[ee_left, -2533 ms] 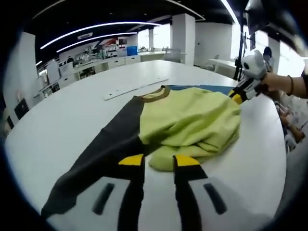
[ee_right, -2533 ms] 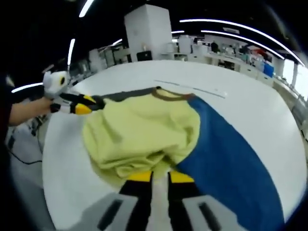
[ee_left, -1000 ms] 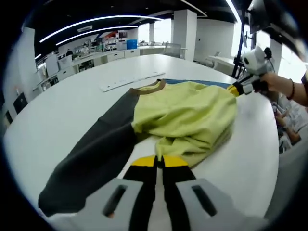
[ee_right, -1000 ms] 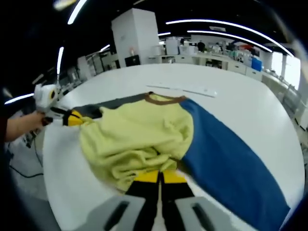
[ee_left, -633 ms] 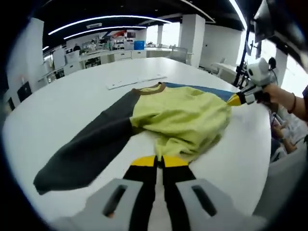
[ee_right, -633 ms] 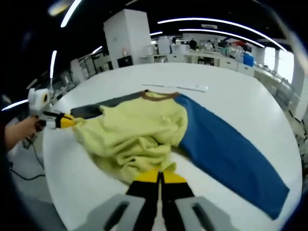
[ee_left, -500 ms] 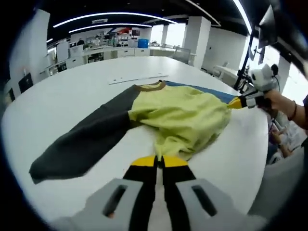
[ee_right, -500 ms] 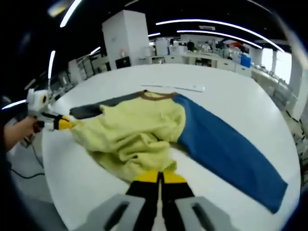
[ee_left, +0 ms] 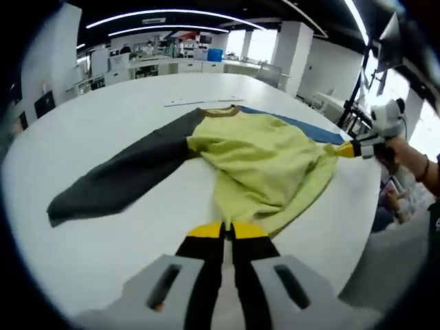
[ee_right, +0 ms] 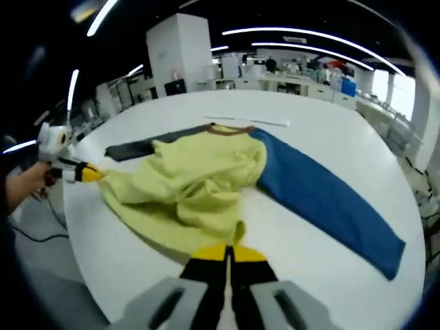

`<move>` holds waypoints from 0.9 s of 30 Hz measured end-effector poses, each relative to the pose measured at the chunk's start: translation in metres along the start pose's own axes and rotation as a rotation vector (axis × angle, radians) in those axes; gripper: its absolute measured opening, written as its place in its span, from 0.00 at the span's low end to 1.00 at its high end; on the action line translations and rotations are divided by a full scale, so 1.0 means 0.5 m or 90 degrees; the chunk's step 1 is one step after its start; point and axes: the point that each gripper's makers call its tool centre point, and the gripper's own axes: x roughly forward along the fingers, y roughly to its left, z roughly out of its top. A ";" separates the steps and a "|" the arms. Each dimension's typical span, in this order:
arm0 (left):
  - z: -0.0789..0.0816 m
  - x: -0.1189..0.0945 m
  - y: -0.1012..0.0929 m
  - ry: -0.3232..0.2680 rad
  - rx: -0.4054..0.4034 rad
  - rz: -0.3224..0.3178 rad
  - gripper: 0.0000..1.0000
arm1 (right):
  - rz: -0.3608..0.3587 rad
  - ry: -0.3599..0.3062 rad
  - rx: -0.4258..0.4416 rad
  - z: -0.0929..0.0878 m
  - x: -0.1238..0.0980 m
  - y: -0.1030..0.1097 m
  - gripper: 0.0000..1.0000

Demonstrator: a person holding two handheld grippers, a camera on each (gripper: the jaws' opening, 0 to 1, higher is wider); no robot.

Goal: Fold the garment on the visible template until the final outline fits inside the template.

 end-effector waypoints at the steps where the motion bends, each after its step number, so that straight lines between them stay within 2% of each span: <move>1: -0.003 -0.003 -0.002 0.002 -0.002 -0.001 0.00 | -0.001 0.001 0.001 -0.004 -0.002 0.000 0.00; 10: -0.026 -0.029 -0.021 0.011 -0.006 0.002 0.00 | -0.007 0.006 0.019 -0.038 -0.041 0.019 0.00; 27: -0.066 -0.067 -0.038 0.021 -0.032 0.012 0.00 | -0.031 0.008 0.059 -0.112 -0.077 0.049 0.00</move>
